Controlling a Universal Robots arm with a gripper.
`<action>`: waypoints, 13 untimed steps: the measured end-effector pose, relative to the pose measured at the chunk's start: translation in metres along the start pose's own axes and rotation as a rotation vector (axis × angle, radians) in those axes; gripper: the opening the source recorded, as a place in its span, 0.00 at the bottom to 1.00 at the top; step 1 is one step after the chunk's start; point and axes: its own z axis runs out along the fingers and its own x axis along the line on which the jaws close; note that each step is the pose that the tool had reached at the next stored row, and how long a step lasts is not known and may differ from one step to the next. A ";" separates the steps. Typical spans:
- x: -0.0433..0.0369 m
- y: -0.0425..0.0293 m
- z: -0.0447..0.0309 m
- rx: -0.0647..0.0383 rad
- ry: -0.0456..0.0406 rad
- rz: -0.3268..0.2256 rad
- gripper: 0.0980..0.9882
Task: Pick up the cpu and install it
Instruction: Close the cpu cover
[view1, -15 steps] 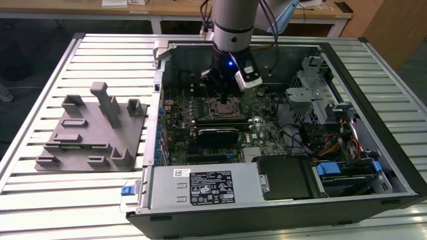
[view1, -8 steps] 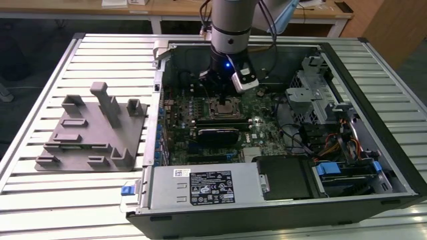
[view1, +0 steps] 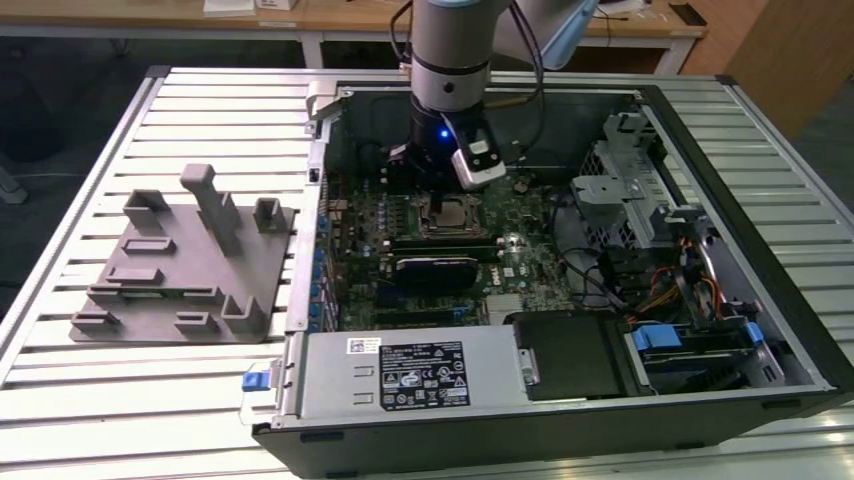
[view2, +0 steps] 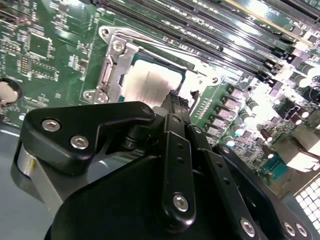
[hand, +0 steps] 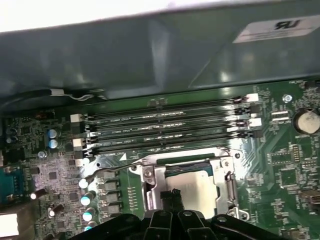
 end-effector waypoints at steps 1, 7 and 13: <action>0.0009 -0.0002 0.0006 0.000 0.0001 0.000 0.01; 0.0028 -0.0004 0.0026 0.000 0.0000 0.000 0.01; 0.0081 -0.0013 0.0071 0.000 0.0000 0.000 0.01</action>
